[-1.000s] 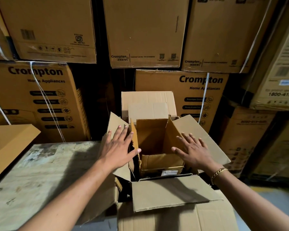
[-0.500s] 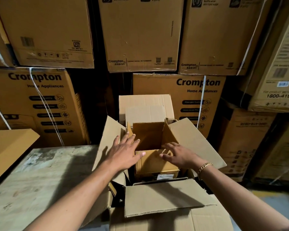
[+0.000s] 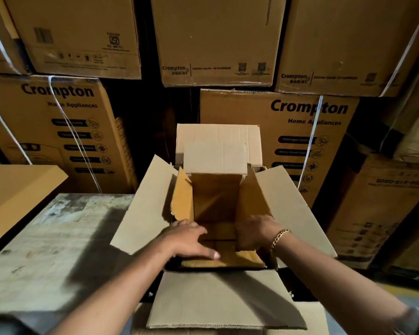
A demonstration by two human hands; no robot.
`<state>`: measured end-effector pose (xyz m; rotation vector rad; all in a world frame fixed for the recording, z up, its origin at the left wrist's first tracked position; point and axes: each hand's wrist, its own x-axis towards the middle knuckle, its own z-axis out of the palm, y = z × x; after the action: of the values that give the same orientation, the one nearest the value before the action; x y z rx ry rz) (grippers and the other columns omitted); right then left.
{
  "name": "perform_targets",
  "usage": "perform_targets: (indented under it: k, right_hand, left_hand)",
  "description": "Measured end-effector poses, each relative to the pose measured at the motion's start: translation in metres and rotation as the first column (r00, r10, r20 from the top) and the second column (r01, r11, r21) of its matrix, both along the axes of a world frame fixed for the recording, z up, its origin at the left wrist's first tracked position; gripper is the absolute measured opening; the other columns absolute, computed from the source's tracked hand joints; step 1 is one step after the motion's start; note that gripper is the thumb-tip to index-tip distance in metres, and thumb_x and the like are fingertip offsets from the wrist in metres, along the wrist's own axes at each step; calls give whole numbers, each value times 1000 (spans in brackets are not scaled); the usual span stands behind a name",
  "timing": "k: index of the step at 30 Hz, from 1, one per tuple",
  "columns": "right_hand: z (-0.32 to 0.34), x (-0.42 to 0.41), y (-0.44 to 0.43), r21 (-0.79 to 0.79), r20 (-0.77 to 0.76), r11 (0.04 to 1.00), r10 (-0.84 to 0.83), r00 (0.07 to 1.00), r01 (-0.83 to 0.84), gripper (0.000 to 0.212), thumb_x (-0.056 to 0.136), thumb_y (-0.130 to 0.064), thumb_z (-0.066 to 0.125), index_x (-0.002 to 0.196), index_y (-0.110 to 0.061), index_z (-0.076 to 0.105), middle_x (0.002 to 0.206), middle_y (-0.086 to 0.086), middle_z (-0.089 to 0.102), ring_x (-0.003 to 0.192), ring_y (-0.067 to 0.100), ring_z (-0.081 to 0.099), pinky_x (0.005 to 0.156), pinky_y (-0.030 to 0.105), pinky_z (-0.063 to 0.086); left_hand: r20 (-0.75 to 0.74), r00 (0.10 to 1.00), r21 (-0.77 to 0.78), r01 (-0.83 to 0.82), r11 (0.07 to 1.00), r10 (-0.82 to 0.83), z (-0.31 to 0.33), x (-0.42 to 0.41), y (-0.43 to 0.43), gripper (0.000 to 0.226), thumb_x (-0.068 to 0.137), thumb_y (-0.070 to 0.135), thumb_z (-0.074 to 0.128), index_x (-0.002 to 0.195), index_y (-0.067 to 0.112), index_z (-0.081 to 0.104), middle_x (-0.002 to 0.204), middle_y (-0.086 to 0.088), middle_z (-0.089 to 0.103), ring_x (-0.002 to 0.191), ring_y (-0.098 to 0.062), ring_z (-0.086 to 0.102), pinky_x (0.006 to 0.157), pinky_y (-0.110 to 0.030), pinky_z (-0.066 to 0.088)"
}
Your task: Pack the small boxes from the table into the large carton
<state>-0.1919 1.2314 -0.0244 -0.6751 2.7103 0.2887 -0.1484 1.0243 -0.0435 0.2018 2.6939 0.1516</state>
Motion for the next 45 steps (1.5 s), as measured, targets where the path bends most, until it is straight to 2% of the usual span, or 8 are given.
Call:
perform_targets:
  k: [2,4,6,10,21,31,40,45]
  right_hand:
    - [-19,-16,-3,56,-27,996,-64,998,65,67,79,-67,60,134,-28,54,138,4,56,130,33,52,98,45,45]
    - [-31,-42,-3,27,-25,995,-91,996,92,87,81,-69,60,153,-30,31,164,9,24,149,42,22,114,59,27]
    - [-32,-72,-6,-17,-70,998,-62,996,61,99,83,-68,61,160,-30,12,169,8,-3,153,42,1,119,65,12]
    - [-31,-134,-15,-75,-145,995,-82,986,72,109,80,-68,65,161,-32,2,168,2,-17,153,42,-7,116,70,11]
    - [-73,-225,-30,34,-141,987,-153,978,159,122,68,-88,56,158,-40,-11,168,-1,-16,152,45,6,102,86,4]
    - [-69,-227,-29,-23,-120,987,-159,980,158,106,78,-84,51,159,-40,-2,169,-3,-12,153,40,11,104,84,0]
    - [-49,-192,0,-130,-275,991,-69,959,34,95,86,-71,48,161,-33,5,170,2,2,155,31,1,120,62,-2]
    - [-34,-162,15,-170,-296,985,-51,954,-1,90,87,-69,50,160,-32,14,169,1,6,155,28,3,120,59,-3]
  left_hand:
    - [-1,999,-107,36,994,-36,-10,0,-3,117,60,100,38,155,31,28,167,-5,13,153,-34,-8,122,-54,-7]
    - [-50,996,-129,67,989,-74,-18,-3,-10,123,56,103,35,156,31,26,167,-7,6,151,-36,-17,120,-55,-14]
    - [-50,996,-146,61,987,-69,-23,-7,-13,127,53,105,35,157,33,20,167,-8,-1,149,-38,-23,118,-59,-16]
    - [108,994,-166,40,985,-22,-25,-18,-11,126,55,102,42,158,35,14,166,-7,-12,141,-40,-37,110,-64,-27]
    - [167,982,-69,98,993,-85,-46,-37,-26,110,63,94,48,151,30,33,167,-1,-9,133,-39,-47,103,-68,-30]
    - [175,982,-72,78,994,-64,-37,-39,-21,104,65,90,53,145,26,44,168,2,-3,136,-37,-45,101,-64,-35]
    - [-140,984,-68,101,993,-110,-22,-23,-12,122,56,105,29,153,31,32,168,-1,2,149,-27,-26,116,-55,-21]
    - [-425,904,-85,11,996,-47,-5,-19,-4,100,77,94,19,155,32,28,168,0,5,151,-22,-20,117,-51,-20]
